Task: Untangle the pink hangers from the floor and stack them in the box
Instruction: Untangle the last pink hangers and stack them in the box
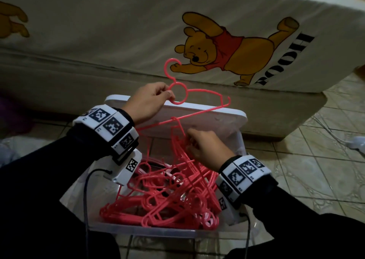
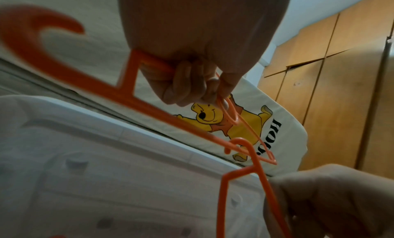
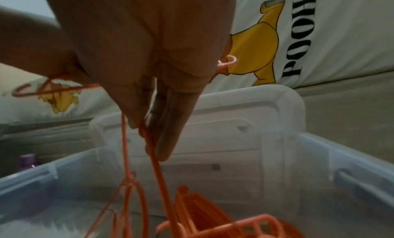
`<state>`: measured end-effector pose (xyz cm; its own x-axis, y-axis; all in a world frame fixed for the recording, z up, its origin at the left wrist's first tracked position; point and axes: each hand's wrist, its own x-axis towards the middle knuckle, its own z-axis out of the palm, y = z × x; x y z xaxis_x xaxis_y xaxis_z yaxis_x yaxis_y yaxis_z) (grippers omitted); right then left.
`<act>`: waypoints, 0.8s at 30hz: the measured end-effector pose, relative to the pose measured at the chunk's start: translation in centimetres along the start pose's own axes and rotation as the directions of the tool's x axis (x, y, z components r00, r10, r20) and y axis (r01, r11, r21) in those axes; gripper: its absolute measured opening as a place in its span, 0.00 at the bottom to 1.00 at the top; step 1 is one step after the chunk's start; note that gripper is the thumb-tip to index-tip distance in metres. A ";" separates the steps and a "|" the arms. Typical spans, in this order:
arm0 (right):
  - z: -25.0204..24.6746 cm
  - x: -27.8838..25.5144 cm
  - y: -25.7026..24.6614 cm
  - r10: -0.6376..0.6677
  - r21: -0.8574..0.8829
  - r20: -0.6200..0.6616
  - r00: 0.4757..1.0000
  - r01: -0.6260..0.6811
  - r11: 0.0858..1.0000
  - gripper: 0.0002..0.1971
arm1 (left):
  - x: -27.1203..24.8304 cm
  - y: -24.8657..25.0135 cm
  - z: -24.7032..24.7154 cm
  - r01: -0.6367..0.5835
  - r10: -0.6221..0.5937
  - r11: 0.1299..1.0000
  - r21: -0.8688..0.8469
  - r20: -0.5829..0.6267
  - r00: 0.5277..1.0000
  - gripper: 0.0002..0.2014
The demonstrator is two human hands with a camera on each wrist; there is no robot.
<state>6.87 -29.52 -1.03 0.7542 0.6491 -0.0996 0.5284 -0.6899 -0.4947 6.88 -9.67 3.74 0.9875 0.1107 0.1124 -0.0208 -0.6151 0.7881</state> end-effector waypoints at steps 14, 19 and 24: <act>-0.5 0.0 2.6 0.069 0.040 -0.087 0.994 -0.066 0.997 0.08 | -0.4 0.2 -0.9 0.012 0.053 0.932 0.362 -0.170 0.984 0.11; -0.1 -0.4 2.6 0.067 -0.016 -0.037 0.997 -0.068 0.998 0.07 | 0.1 -0.3 -1.6 0.076 0.003 0.952 0.297 -0.260 0.966 0.11; -3.3 -0.4 1.9 -0.006 0.024 -0.171 0.985 0.010 1.000 0.09 | -0.1 -0.8 -0.9 0.074 -0.052 0.955 0.287 -0.083 0.995 0.14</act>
<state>8.87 -32.17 0.91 0.8068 0.5885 0.0524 0.5263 -0.6755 -0.5164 6.66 -8.52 3.64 0.9709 0.2069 0.1209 0.0980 -0.8032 0.5876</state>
